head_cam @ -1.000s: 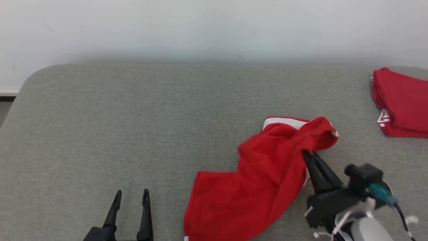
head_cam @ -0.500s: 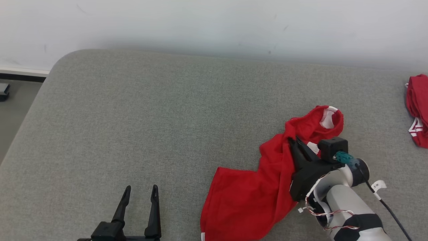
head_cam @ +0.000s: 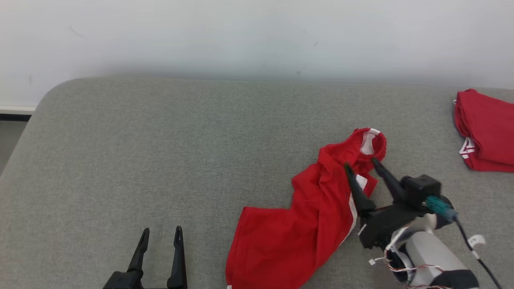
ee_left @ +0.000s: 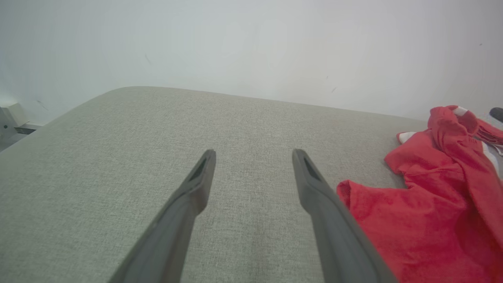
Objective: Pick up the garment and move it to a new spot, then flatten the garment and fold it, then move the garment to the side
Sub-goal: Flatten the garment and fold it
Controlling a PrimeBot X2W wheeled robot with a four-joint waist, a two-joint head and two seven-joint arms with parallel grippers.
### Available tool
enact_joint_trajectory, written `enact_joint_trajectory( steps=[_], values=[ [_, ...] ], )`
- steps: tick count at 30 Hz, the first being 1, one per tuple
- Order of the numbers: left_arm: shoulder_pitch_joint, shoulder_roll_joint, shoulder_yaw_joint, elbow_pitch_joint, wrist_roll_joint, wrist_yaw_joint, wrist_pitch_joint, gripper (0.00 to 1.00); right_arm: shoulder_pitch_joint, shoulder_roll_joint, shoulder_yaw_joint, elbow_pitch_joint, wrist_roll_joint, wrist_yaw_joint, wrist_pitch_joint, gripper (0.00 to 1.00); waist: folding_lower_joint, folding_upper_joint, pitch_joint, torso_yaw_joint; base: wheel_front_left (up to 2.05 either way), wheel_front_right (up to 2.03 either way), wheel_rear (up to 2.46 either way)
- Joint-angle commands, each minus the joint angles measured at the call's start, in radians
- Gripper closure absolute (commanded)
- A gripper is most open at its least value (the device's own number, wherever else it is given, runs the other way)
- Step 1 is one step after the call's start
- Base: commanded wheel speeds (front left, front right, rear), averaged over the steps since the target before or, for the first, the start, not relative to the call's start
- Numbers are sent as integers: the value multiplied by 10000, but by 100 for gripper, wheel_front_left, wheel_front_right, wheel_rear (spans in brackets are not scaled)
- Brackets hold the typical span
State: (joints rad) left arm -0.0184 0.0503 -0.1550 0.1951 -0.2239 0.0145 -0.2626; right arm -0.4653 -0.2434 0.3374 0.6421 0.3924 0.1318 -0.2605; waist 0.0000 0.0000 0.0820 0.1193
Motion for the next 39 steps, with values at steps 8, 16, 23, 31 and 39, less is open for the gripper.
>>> enact_joint_trajectory(
  steps=[8, 16, 23, 31, 39],
  values=[
    [323, -1, 46, 35, 319, -201, -29, 0, 1846, -675, -976, -2092, 86, -29, -49, 0, 0, 0, -66, -332, 0, 0, 0],
    [714, 2, -644, 788, 969, -865, -30, 0, 2259, -785, -1269, -2212, -44, -29, -51, 0, 0, 0, -72, -351, 0, 0, 0],
    [1062, 1, -1178, 1329, 1026, -1136, -29, 0, 2338, -648, -1353, -2218, -92, -29, -53, 0, 0, 0, -48, -383, 0, 0, 0],
    [1002, -3, -1862, 1923, 844, -1352, -29, 0, 2473, -644, -1487, -2215, -137, -29, -54, 0, 0, 0, -16, -420, 0, 0, 0],
    [760, 0, -2365, 2402, 783, -1392, -29, 0, 2387, -748, -1382, -2007, -154, -29, -53, 0, 0, 0, -38, -455, 0, 0, 0]
  ],
)
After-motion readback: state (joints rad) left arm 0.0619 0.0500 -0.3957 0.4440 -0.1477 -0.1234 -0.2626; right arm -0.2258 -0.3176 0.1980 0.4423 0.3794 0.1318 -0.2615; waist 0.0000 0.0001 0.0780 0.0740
